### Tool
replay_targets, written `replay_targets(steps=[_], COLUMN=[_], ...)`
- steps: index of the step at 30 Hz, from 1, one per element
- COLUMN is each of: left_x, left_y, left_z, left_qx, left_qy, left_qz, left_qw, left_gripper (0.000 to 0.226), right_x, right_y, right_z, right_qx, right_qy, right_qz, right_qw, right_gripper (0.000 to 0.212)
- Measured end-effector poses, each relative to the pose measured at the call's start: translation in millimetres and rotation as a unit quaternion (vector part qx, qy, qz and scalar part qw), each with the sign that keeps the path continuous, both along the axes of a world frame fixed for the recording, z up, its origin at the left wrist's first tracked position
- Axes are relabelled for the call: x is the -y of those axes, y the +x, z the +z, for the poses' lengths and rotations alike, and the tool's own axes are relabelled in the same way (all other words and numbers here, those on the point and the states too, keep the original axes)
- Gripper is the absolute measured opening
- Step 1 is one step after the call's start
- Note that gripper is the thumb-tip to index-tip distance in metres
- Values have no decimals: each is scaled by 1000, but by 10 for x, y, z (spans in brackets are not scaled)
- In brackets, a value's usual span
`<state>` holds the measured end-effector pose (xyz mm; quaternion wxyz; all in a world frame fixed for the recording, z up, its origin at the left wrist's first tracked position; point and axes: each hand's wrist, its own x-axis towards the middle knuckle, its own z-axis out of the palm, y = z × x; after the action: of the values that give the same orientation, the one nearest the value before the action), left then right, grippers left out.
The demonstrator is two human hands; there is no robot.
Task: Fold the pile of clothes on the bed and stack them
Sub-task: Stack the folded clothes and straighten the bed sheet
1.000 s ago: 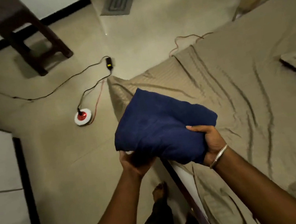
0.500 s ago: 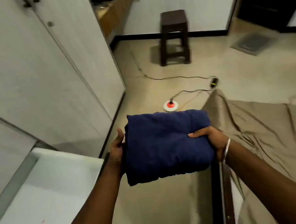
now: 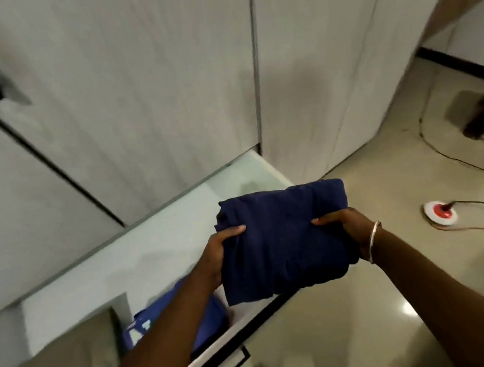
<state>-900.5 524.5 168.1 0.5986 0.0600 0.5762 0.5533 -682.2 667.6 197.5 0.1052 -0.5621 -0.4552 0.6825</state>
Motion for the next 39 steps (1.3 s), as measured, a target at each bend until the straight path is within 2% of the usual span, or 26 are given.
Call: replay_targets(steps=[2, 5, 9, 13, 15, 18, 21, 24, 26, 30, 33, 36, 39], left_x=[183, 286, 246, 95, 4, -70, -109, -112, -126, -190, -209, -67, 214], left_y=[-243, -381, -491, -451, -427, -367, -284, -175, -129, -111, -133, -133, -138], left_z=[-180, -360, -794, -1181, -1375, -1647, -1938, -2151, -2183, -2116, -1993, -1725, -1411], left_qx=[15, 24, 49, 49, 33, 16, -35, -149, -189, -228, -231, -232, -291], left_qy=[-18, -50, -94, -124, -155, -195, -232, -329, -360, -390, -402, -358, -304], left_qz=[53, 105, 160, 203, 221, 244, 244, 203, 173, 136, 127, 153, 218], left_qw=[998, 993, 981, 970, 962, 950, 941, 910, 897, 882, 877, 892, 881], left_gripper=[19, 15, 33, 44, 44, 35, 53, 81, 77, 69, 60, 44, 19], right_x=[-28, -99, -355, -571, -688, -783, -872, -877, -862, -820, -730, -463, -120], right_y=[-418, -764, -1143, -1271, -1308, -1328, -1346, -1287, -1239, -1202, -1188, -1163, -1181], right_z=[-136, -322, -724, -1166, -1454, -1821, -2150, -2391, -2486, -2540, -2418, -2139, -1822], right_qx=[20, 50, 107, 138, 158, 172, 194, 266, 273, 267, 269, 281, 273], right_qy=[11, 15, 15, 19, 24, -9, -44, -42, -20, 27, 46, 150, 216], right_qz=[52, 107, 169, 218, 254, 265, 271, 305, 309, 320, 275, 272, 281], right_qw=[998, 993, 980, 966, 954, 949, 942, 913, 911, 909, 922, 908, 894], right_gripper=[48, 36, 43, 39, 36, 45, 51, 73, 79, 77, 77, 70, 52])
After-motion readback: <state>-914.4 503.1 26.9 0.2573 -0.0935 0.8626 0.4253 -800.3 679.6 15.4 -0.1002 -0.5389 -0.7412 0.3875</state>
